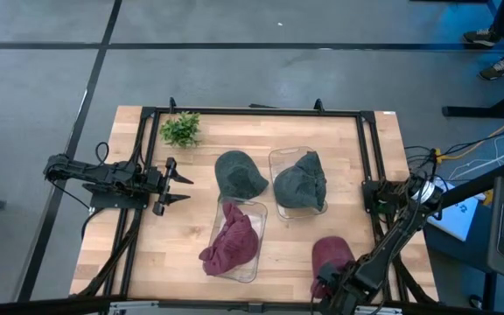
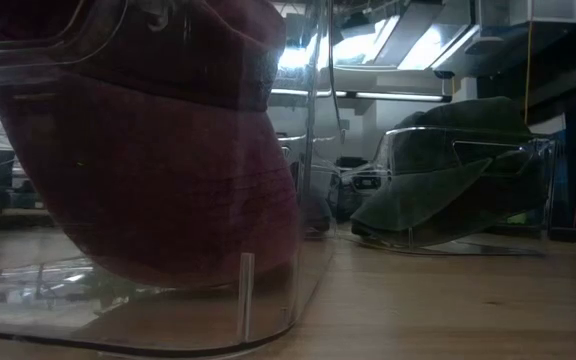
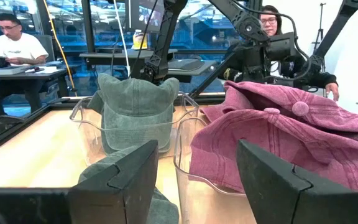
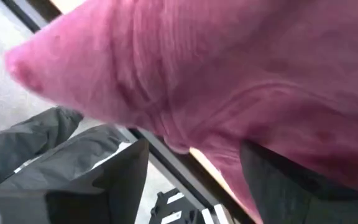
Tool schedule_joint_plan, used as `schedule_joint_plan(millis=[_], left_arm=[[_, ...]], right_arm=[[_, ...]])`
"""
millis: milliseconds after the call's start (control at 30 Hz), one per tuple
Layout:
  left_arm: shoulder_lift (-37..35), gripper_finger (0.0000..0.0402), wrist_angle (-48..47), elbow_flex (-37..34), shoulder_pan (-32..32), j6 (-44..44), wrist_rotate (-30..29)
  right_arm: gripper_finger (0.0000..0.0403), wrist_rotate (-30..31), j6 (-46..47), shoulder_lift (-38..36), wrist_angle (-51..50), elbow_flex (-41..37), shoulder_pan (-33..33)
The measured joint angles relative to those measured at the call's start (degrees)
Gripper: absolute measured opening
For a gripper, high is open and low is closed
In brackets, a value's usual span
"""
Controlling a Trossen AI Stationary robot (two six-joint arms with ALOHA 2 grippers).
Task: Pick & Place hat
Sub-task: Put the red cap into the left transparent bin
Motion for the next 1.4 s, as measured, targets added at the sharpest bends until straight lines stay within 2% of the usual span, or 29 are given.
schedule_joint_plan(millis=[367,467,633,1033,1233,1400], left_arm=[[0.02,0.0214,0.0,0.0,0.0,-0.01,0.0],[0.01,0.0211,0.0,0.0,0.0,0.01,0.0],[0.0,0.0212,0.0,0.0,0.01,-0.02,0.0],[0.01,0.0213,0.0,0.0,0.02,0.0,0.0],[0.01,0.0211,0.0,0.0,0.0,0.0,0.01],[0.01,0.0214,0.0,0.0,0.01,0.0,0.01]], right_arm=[[0.0259,1.25,-0.35,3.19,0.12,0.17,-0.97],[0.0249,1.51,-0.44,3.33,0.02,0.17,-1.41],[0.0203,2.85,-3.24,3.37,-0.19,0.16,-2.13],[0.0085,3.26,-3.48,3.42,1.03,0.04,-2.91],[0.0058,3.59,-3.69,3.55,6.39,-0.07,-3.2],[0.004,6.54,-5.1,1.39,10.23,-0.13,-3.34]])
